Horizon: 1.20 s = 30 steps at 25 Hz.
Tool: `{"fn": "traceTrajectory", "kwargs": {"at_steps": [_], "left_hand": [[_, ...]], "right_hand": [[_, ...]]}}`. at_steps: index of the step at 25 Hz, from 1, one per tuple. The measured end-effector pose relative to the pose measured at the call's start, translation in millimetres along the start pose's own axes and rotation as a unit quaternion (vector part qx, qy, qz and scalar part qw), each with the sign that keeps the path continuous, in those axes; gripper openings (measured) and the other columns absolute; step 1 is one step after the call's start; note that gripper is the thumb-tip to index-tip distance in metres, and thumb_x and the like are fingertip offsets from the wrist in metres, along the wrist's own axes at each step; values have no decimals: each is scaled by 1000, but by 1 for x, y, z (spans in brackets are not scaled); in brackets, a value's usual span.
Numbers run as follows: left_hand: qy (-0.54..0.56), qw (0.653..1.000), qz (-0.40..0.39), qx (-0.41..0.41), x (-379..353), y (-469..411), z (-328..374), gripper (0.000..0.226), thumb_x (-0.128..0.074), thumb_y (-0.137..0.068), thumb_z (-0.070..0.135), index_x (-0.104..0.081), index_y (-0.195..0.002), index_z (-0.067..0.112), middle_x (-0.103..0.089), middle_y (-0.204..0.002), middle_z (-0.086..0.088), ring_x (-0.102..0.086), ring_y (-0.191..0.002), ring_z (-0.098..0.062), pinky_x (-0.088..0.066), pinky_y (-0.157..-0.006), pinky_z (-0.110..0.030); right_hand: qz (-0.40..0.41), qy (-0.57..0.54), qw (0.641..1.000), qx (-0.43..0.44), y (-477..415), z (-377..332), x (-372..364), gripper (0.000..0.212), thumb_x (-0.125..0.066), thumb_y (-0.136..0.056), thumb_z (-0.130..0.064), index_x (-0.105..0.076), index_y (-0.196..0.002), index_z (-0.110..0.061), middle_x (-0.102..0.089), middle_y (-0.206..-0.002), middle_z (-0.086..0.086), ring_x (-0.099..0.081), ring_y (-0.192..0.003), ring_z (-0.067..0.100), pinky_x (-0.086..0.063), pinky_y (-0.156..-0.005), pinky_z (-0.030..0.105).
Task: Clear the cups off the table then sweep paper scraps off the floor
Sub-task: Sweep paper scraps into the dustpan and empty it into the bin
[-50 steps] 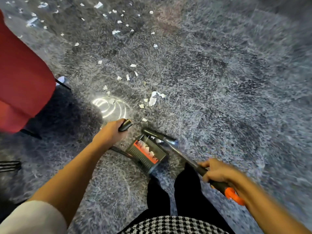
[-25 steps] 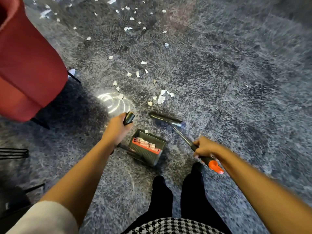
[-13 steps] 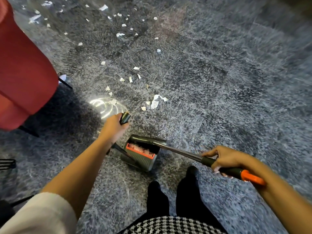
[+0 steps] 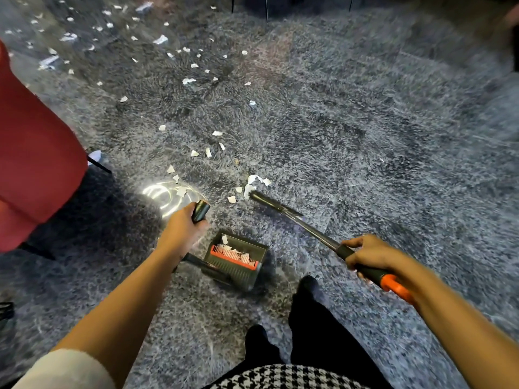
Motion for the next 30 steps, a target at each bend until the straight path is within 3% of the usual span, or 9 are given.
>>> {"fn": "traceTrajectory", "kwargs": {"at_steps": [7, 10, 16, 22, 27, 30], "left_hand": [[-41, 999, 23, 22, 2, -74, 23, 16, -59, -89, 24, -52, -101, 18, -58, -76, -5, -60, -64, -26, -51, -57, -36], [-66, 997, 29, 29, 8, -124, 39, 13, -59, -88, 22, -54, -98, 15, -61, -73, -10, -58, -58, -26, -45, -52, -35], [-64, 997, 36, 35, 18, -187, 63, 14, -59, -89, 23, -56, -99, 14, -62, -76, -14, -59, -61, -32, -49, -55, -45], [-65, 996, 52, 43, 30, -216, 55, 20, -63, -88, 20, -56, -106, 13, -61, -80, -14, -56, -63, -30, -40, -53, -37], [-52, 998, 34, 13, 34, -233, 65, 21, -62, -87, 17, -57, -106, 9, -62, -82, -14, -59, -64, -31, -48, -58, -43], [-56, 998, 21, 13, 37, -237, 62, 16, -62, -88, 17, -55, -99, 9, -60, -78, -15, -56, -62, -32, -41, -53, -37]], "right_hand": [[24, -53, 998, -4, -88, -51, 67, 46, -58, -77, 10, -58, -121, -4, -61, -69, 14, -52, -34, 16, -40, -33, 16], [25, -58, 998, -15, -136, -79, 99, 40, -60, -77, 7, -61, -115, -5, -61, -68, 13, -52, -41, 18, -40, -34, 17], [2, -44, 999, -17, -206, -138, 114, 27, -57, -81, 10, -61, -108, 9, -53, -56, 9, -45, -23, 9, -32, -29, 9], [-111, 142, 984, 6, -223, -163, 95, 36, -64, -76, 6, -62, -112, 5, -53, -71, 9, -46, -53, 14, -40, -47, 24], [-196, 178, 964, 13, -195, -183, 101, 48, -60, -78, 9, -56, -125, -2, -55, -65, 6, -50, -45, 12, -41, -38, 18], [-212, 132, 968, -5, -180, -191, 124, 63, -54, -78, 14, -48, -134, -14, -59, -47, 2, -50, -32, 11, -40, -34, 18]]}}
Point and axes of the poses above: each hand's wrist, its own y-axis away from the middle knuckle, its own x-axis out of the back of the hand, z = x × y, the point moved 2 cm from there along -y, towards the middle knuckle
